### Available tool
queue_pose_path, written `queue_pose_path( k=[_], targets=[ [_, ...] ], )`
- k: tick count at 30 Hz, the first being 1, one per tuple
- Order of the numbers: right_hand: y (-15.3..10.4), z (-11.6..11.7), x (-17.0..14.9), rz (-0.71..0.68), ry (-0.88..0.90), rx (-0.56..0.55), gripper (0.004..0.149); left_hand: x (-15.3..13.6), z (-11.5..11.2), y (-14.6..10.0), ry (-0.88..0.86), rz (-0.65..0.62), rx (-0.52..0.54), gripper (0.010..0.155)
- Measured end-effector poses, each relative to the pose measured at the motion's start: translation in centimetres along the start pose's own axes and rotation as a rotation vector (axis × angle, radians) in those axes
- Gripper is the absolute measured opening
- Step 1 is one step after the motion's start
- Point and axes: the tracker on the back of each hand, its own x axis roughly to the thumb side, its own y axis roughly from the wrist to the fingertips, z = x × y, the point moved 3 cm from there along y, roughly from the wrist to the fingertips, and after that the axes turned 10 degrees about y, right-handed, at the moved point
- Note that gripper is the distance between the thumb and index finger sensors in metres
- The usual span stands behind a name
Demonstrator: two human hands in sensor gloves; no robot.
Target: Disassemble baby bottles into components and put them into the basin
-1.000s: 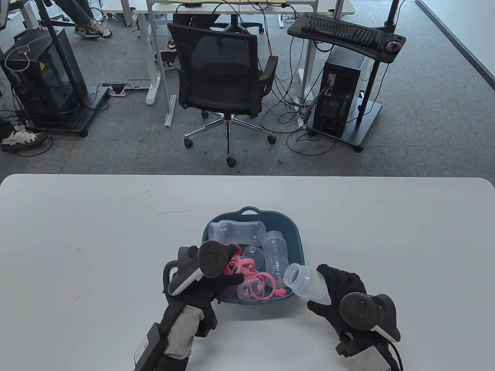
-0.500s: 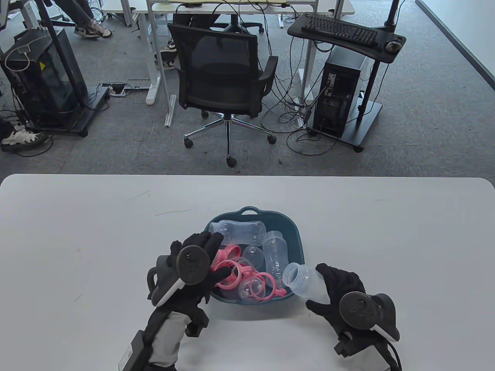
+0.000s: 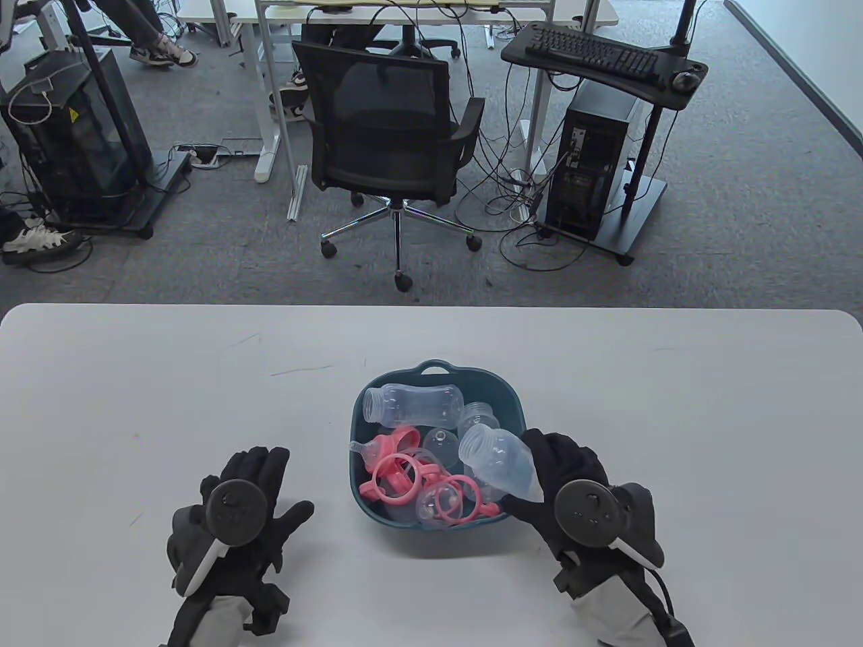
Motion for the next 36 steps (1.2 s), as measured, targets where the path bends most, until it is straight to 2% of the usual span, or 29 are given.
queue_pose_path(
  k=[5,11,16,22,24,26,31,36],
  targets=[
    [3.8,1.1,1.4,0.033,-0.033,0.088,0.090,-1.6,-1.0,0.3,-0.035,0.040,-0.019,0.083],
    [7.4,3.8,1.8,0.095,-0.111,0.194,0.087,-2.4,-1.3,0.5,-0.065,0.066,-0.021,0.084],
    [8.9,5.7,1.9,0.122,-0.130,0.262,0.086,-2.4,-1.3,0.4,-0.057,0.071,-0.025,0.083],
    [9.4,6.9,1.9,0.121,-0.181,0.321,0.085,-2.5,-1.4,0.5,-0.051,0.080,-0.037,0.084],
    [9.3,6.7,1.9,0.109,-0.178,0.302,0.080,-2.5,-1.5,0.6,-0.050,0.084,-0.043,0.084],
    [9.1,6.1,1.9,0.092,-0.147,0.277,0.080,-2.6,-1.5,0.6,-0.037,0.086,-0.042,0.084],
    [7.8,2.8,1.6,0.039,-0.129,0.135,0.077,-2.6,-1.5,0.6,-0.031,0.089,-0.041,0.084],
    [5.4,0.3,0.0,0.037,-0.113,0.053,0.073,-2.7,-1.5,0.6,-0.021,0.097,-0.038,0.083]
  ],
)
